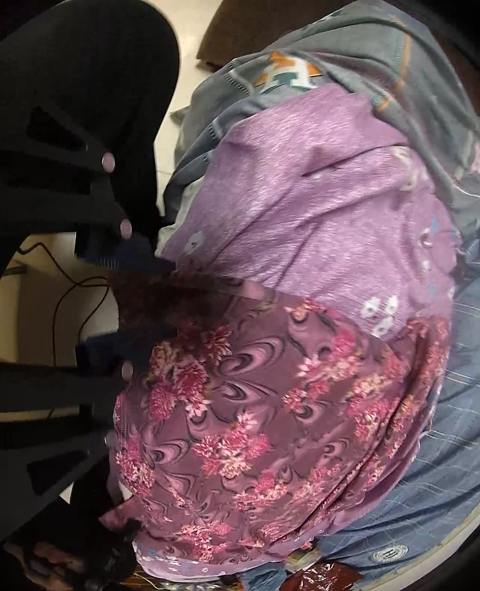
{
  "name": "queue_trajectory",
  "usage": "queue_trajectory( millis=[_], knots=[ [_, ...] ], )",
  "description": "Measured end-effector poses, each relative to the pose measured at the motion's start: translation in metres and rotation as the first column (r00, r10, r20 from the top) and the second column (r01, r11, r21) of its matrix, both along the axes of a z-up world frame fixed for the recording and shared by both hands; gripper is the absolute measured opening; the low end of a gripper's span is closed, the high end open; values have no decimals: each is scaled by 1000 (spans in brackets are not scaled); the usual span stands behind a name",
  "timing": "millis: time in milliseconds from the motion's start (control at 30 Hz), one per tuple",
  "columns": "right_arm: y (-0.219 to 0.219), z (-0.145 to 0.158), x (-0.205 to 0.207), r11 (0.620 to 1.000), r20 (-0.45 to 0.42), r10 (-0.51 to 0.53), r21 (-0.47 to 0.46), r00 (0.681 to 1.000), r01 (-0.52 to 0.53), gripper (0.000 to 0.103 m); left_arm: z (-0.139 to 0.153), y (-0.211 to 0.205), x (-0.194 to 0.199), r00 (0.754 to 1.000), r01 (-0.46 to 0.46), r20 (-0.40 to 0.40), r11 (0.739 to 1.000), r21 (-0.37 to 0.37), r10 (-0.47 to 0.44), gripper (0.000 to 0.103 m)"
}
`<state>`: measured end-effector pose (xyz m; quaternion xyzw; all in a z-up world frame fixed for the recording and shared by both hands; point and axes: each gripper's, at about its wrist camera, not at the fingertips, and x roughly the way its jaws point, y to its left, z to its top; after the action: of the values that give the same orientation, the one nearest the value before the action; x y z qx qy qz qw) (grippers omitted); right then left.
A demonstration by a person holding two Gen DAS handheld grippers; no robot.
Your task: Fold small clothes
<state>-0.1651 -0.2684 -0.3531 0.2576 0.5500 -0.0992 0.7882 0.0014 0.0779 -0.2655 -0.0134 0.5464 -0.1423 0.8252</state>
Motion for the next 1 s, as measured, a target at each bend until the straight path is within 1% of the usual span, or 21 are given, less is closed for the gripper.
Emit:
queue_trajectory(
  millis=[33,133,167,233,267,300,367,433,533,567,600,667,700,733,800,833,867,900,933,967,1000],
  knots=[
    [-2,12,-4,999,28,11,36,1000,-12,5,-2,1,1,1000,-8,4,1000,-5,8,21],
    [-6,54,-19,995,130,43,85,991,-55,5,-4,4,6,1000,-19,21,1000,-4,19,21],
    [-7,65,-23,993,157,55,96,986,-71,5,-7,5,9,1000,-23,11,1000,-7,23,23],
    [-12,90,-32,990,229,64,110,971,-91,4,-13,0,11,999,-30,-16,999,-13,29,30],
    [-16,105,-37,988,275,67,119,959,-103,4,-17,-2,13,999,-30,-34,999,-12,29,37],
    [-19,112,-41,987,297,67,121,952,-107,4,-21,-3,15,998,-29,-50,1000,-8,28,45],
    [-24,128,-45,988,348,61,112,935,-106,0,-30,-6,18,996,-24,-83,1000,-10,23,48],
    [-27,133,-47,993,371,54,80,927,-90,0,-42,-10,22,993,-24,-119,1000,-20,22,48],
    [-31,121,-34,991,346,34,111,938,-77,0,-61,-16,30,990,-29,-135,999,-17,27,47],
    [-32,116,-31,992,328,27,109,944,-67,0,-66,-18,32,991,-34,-133,999,-22,31,40],
    [-33,109,-31,992,305,19,112,952,-55,0,-68,-19,33,991,-30,-128,999,-37,24,25],
    [-33,94,-25,988,271,-1,149,963,-41,7,-74,-23,35,992,-1,-127,999,-45,-4,10],
    [-34,88,-23,987,251,-14,159,968,-27,7,-76,-25,35,993,8,-120,999,-51,-14,6],
    [-36,82,-22,985,228,-21,170,973,-18,9,-77,-26,34,993,15,-112,998,-58,-21,4],
    [-38,74,-21,983,204,-27,184,979,-11,16,-76,-27,32,994,33,-98,996,-82,-41,1],
    [-39,71,-23,982,188,-33,187,982,-3,31,-75,-27,32,994,43,-93,994,-101,-52,1],
    [-40,67,-23,981,169,-43,192,985,9,52,-73,-27,31,994,52,-89,992,-117,-62,1],
    [-42,62,-25,979,153,-58,201,987,27,59,-72,-28,30,993,64,-87,989,-131,-76,1],
    [-44,57,-27,974,143,-81,223,986,48,63,-73,-30,30,993,72,-83,990,-125,-82,1],
    [-46,53,-28,970,136,-88,239,987,54,63,-74,-31,31,993,68,-86,991,-115,-79,3],
    [-47,49,-28,967,125,-92,250,988,59,63,-78,-33,33,993,57,-101,993,-99,-67,7]
  ],
)
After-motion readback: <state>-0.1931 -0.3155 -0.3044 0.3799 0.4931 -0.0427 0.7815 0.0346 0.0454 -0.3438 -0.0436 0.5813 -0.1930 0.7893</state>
